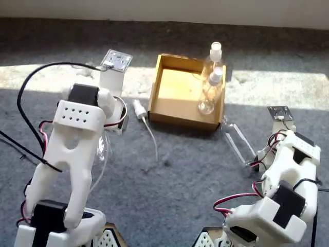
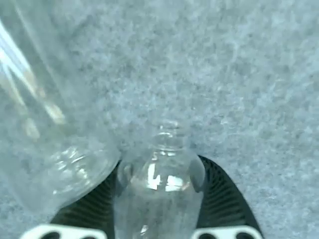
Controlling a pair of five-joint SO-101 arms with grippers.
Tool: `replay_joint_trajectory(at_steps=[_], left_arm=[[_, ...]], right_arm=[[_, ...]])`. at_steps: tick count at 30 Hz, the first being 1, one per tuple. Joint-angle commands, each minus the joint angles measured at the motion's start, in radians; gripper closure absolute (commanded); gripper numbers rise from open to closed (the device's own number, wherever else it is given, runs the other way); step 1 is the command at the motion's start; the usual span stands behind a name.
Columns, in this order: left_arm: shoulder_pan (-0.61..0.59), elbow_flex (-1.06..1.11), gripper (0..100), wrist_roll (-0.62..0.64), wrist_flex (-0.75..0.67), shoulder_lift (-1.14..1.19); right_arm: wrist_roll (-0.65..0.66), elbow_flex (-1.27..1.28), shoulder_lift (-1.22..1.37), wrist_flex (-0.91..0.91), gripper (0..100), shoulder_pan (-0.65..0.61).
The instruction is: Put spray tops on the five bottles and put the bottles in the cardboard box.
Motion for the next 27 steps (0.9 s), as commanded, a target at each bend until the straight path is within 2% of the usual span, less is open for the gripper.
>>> replay_joint_trajectory(at_steps=[1,7,16,19,27], left_arm=[[0.041,0.222,92,-0.006,-0.184,-0.120],[0.053,0.426,92,-0.006,-0.396,-0.136],[0.054,0.467,92,-0.011,-0.405,-0.136],[0.054,0.472,92,-0.011,-0.407,-0.136],[0.054,0.476,92,-0.011,-0.407,-0.136]], right_arm=[[0.008,-0.064,0.053,-0.039,92.0,0.005],[0.011,-0.065,0.071,-0.031,85.5,0.002],[0.000,-0.067,0.070,0.068,74.8,-0.019],[-0.072,-0.073,0.068,0.068,74.5,-0.016],[-0.120,-0.174,0.070,0.107,74.5,-0.016]])
